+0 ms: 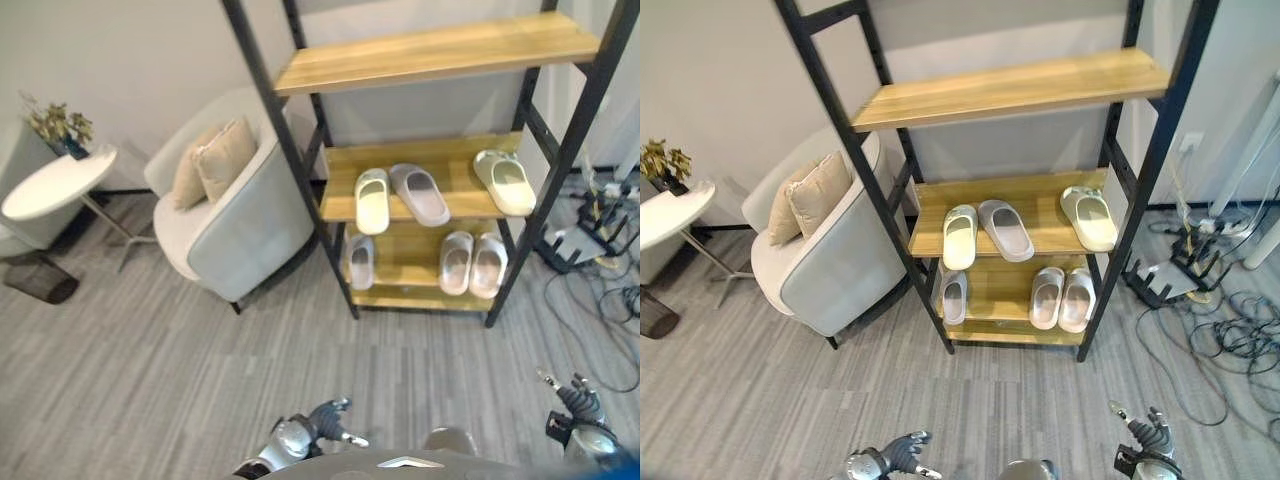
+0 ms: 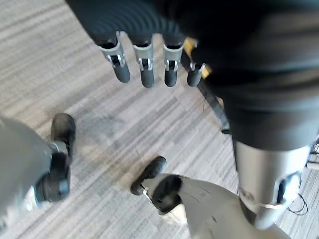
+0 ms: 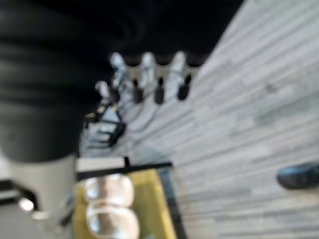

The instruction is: Arrange the slippers neatly on the shoe rack.

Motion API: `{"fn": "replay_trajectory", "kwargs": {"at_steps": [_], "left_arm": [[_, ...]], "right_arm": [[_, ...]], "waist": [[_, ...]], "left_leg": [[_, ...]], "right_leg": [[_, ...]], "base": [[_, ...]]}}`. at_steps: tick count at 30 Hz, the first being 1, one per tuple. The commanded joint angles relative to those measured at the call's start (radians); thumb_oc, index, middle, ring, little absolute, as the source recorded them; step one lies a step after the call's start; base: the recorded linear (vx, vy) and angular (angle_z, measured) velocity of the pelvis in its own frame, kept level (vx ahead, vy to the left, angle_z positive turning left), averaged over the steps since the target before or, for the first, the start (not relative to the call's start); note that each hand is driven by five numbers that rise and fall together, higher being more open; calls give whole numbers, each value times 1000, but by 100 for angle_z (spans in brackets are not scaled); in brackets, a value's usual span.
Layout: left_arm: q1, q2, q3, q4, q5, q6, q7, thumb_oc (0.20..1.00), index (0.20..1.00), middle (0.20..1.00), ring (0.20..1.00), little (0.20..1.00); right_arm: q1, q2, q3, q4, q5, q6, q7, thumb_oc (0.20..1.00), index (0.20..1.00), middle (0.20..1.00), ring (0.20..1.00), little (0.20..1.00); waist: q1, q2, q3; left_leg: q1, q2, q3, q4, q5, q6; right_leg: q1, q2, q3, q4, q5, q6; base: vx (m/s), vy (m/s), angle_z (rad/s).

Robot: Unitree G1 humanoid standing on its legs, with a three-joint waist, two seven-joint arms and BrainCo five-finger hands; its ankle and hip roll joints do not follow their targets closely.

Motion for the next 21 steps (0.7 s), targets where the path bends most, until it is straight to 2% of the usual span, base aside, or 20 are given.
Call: {"fn": "replay_trajectory", "kwargs": {"at_steps": [1, 2, 3, 5, 6, 8, 9, 10, 11, 12, 13, 14, 15, 16, 17, 21], "left_arm": [[-25, 66, 37, -117, 12, -29, -64, 1000, 1000, 1000, 1000, 1000], [-13, 48, 52, -112, -1, -45, -34, 1000, 1000, 1000, 1000, 1000], [5, 27, 53, -80, -3, -66, -9, 1000, 1000, 1000, 1000, 1000], [9, 10, 65, -22, -10, -85, 29, 1000, 1000, 1000, 1000, 1000], [10, 5, 52, -9, 8, -89, 34, 1000, 1000, 1000, 1000, 1000], [28, 8, 34, -10, 22, -100, 40, 1000, 1000, 1000, 1000, 1000], [30, 8, 28, -19, 22, -100, 39, 1000, 1000, 1000, 1000, 1000], [37, 11, 23, -25, 27, -103, 40, 1000, 1000, 1000, 1000, 1000], [41, 7, 20, -27, 25, -108, 40, 1000, 1000, 1000, 1000, 1000], [46, 0, 23, -37, 19, -108, 34, 1000, 1000, 1000, 1000, 1000], [46, 0, 23, -38, 19, -107, 34, 1000, 1000, 1000, 1000, 1000], [55, -16, 26, -81, 1, -109, 3, 1000, 1000, 1000, 1000, 1000], [54, -14, 34, -105, -6, -104, -5, 1000, 1000, 1000, 1000, 1000], [60, -11, 24, -116, -3, -107, -4, 1000, 1000, 1000, 1000, 1000], [62, -16, 12, -91, 4, -115, 5, 1000, 1000, 1000, 1000, 1000], [64, -18, 22, -47, 1, -122, 35, 1000, 1000, 1000, 1000, 1000]], "right_arm": [[-19, -77, -27, -22, 18, 31, 94, 1000, 1000, 1000, 1000, 1000], [90, 55, 65, -126, -23, -44, 46, 1000, 1000, 1000, 1000, 1000], [159, 103, 101, -186, -46, -105, 3, 1000, 1000, 1000, 1000, 1000], [207, 135, 123, -228, -71, -167, -34, 1000, 1000, 1000, 1000, 1000], [201, 140, 141, -216, -92, -173, -53, 1000, 1000, 1000, 1000, 1000], [230, 157, 141, -260, -88, -177, -67, 1000, 1000, 1000, 1000, 1000], [239, 163, 138, -302, -81, -170, -62, 1000, 1000, 1000, 1000, 1000], [245, 168, 135, -333, -74, -154, -56, 1000, 1000, 1000, 1000, 1000], [248, 168, 139, -350, -77, -134, -51, 1000, 1000, 1000, 1000, 1000], [259, 165, 143, -375, -83, -117, -42, 1000, 1000, 1000, 1000, 1000], [259, 166, 143, -376, -83, -116, -42, 1000, 1000, 1000, 1000, 1000], [269, 154, 153, -443, -95, -87, -46, 1000, 1000, 1000, 1000, 1000], [257, 157, 145, -481, -87, -83, -67, 1000, 1000, 1000, 1000, 1000], [253, 159, 160, -488, -91, -65, -57, 1000, 1000, 1000, 1000, 1000], [260, 150, 171, -514, -99, -76, -54, 1000, 1000, 1000, 1000, 1000], [264, 134, 200, -590, -80, -97, 3, 1000, 1000, 1000, 1000, 1000]], "waist": [[-8, -122, -25], [-37, -107, -16], [-55, -102, -19], [-72, -80, -19], [-75, -65, -25], [-74, -70, -24], [-70, -78, -15], [-62, -87, -8], [-54, -85, -4], [-45, -79, 5], [-45, -82, 4], [-25, -56, 32], [-9, -61, 49], [-20, -53, 52], [-26, -44, 55], [-27, -35, 46]], "left_leg": [[42, 44, 2, 181, -162, -89], [49, 70, 30, 199, -151, -102], [49, 99, 49, 234, -136, -116], [33, 192, 43, 356, -62, -169], [29, 261, 23, 433, 18, -213], [-42, 358, -65, 661, 150, -219], [-90, 369, -106, 754, 183, -196], [-128, 344, -125, 773, 163, -169], [-159, 310, -141, 736, 115, -150], [-177, 279, -143, 672, 75, -149], [-176, 274, -141, 666, 78, -148], [-212, 231, -140, 349, 116, -175], [-243, 213, -186, 288, 163, -183], [-207, 197, -202, 184, 132, -177], [-141, 171, -192, 142, 129, -175], [-102, 145, -182, 144, 135, -180]], "right_leg": [[60, -44, -23, -267, 210, -7], [47, -16, 18, -241, 192, -20], [37, 14, 46, -223, 174, -39], [49, 70, 61, -195, 133, -86], [63, 106, 51, -185, 111, -118], [109, 151, 61, -191, 93, -158], [123, 165, 68, -184, 85, -173], [138, 171, 70, -174, 70, -176], [155, 182, 77, -171, 52, -180], [177, 195, 89, -172, 42, -184], [177, 192, 89, -173, 43, -184], [223, 214, 108, -179, 31, -184], [244, 210, 111, -183, 27, -183], [241, 215, 126, -183, 18, -169], [242, 226, 144, -184, 15, -162], [252, 231, 175, -216, 1, -156]], "base": [[21, -490, 0], [-46, -375, -3], [-14, -421, -23], [47, -514, -83], [106, -564, -70], [135, -587, -11], [125, -529, -8], [119, -392, -12], [159, -253, -14], [125, -124, -20], [302, -11, -20], [311, 36, -14], [356, 36, -4], [202, -3, -20], [159, 8, -44], [156, 33, -56]]}}
